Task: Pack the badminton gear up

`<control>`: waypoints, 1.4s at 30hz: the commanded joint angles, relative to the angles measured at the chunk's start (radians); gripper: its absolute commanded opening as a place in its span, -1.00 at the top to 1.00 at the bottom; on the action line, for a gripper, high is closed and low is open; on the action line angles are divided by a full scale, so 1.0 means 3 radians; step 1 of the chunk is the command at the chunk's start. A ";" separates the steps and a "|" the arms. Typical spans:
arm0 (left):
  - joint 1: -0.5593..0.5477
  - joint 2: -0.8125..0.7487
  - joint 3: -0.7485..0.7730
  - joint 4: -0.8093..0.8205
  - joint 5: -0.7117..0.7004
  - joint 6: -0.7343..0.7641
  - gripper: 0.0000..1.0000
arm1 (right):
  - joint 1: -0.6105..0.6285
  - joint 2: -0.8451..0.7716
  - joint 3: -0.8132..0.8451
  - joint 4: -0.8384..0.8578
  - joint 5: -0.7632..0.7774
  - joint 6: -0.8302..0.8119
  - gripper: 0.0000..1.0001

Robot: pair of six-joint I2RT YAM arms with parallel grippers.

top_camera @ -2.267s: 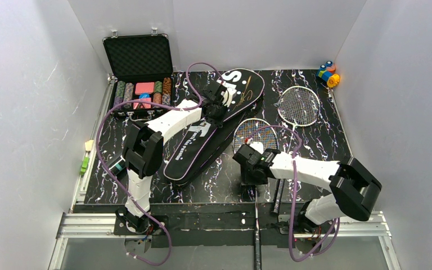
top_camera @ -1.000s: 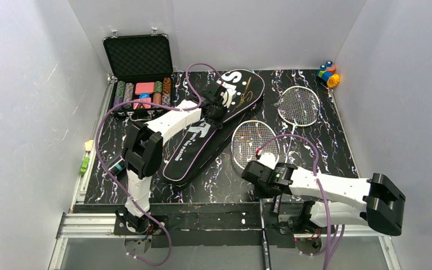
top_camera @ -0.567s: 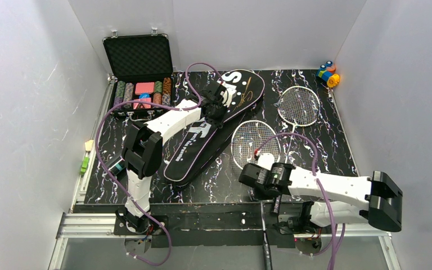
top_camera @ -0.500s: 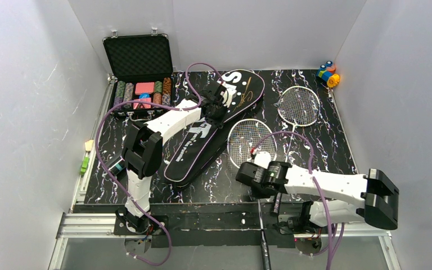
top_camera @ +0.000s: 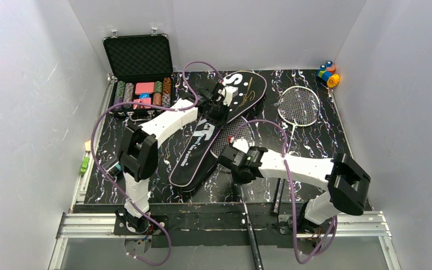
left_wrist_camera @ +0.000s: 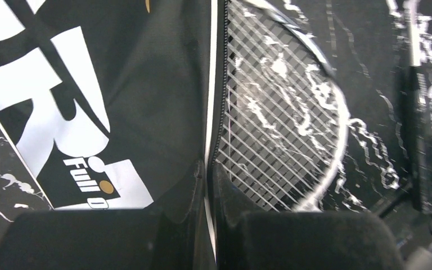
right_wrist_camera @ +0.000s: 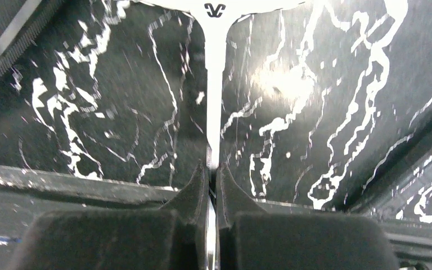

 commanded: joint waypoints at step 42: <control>0.0017 -0.0823 -0.0490 -0.0403 0.1386 0.0054 1.00 | -0.1522 0.0645 0.1048 0.1235 -0.0207 -0.0496 0.97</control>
